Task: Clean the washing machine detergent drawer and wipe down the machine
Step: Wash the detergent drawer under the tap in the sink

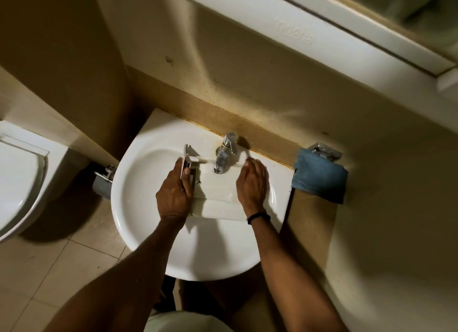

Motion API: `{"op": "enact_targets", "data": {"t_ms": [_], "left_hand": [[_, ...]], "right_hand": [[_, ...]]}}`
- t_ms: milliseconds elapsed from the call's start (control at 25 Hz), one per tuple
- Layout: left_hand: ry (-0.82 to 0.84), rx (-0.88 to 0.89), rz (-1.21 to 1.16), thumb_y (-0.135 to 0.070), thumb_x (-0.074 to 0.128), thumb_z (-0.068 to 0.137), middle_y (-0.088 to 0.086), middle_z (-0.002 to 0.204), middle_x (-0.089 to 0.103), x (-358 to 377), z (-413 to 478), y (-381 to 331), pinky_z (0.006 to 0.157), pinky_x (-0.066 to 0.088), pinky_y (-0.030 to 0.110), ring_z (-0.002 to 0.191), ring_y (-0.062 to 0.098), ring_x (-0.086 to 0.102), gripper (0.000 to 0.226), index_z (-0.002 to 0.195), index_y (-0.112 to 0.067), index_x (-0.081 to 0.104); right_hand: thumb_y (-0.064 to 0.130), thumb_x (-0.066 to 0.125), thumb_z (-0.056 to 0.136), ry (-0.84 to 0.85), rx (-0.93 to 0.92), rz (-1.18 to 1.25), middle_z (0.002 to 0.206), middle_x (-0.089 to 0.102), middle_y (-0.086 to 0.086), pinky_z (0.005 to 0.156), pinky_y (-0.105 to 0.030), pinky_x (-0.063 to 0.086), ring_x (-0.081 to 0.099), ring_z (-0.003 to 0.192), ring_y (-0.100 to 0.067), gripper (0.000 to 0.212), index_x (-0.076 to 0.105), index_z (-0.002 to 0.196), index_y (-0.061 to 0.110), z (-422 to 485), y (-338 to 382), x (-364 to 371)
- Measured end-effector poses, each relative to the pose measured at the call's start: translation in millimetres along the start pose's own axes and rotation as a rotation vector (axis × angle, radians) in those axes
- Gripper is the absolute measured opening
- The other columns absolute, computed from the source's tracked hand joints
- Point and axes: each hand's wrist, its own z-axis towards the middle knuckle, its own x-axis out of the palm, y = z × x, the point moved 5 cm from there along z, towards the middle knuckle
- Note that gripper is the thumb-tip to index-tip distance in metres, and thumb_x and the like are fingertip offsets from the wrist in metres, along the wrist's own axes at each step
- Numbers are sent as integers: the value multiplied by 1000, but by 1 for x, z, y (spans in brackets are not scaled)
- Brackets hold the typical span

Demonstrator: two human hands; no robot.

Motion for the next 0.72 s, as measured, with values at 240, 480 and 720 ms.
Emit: {"op": "enact_targets", "data": {"t_ms": [240, 480, 720], "left_hand": [[-1, 0, -18, -64, 11, 102, 2, 139, 67, 2, -2, 0, 89, 52, 41, 121, 29, 64, 72, 153, -30, 49], [-18, 14, -11, -69, 3, 101, 2, 135, 68, 1, -3, 1, 88, 53, 42, 118, 29, 65, 80, 152, -29, 50], [-36, 1, -31, -70, 6, 101, 1, 138, 68, 0, -7, -4, 89, 53, 41, 119, 29, 65, 81, 151, -27, 52]], "right_hand": [[28, 32, 104, -26, -42, -5, 133, 65, -7, 122, -48, 23, 49, 136, -25, 45, 68, 124, 9, -6, 8, 1], [31, 28, 106, 48, -65, 40, 140, 60, -8, 122, -43, 23, 43, 141, -26, 49, 63, 131, 8, -12, 16, 7], [25, 33, 105, 76, -202, 34, 148, 52, -10, 123, -41, 24, 36, 146, -24, 46, 54, 141, 4, -36, 24, -3]]}}
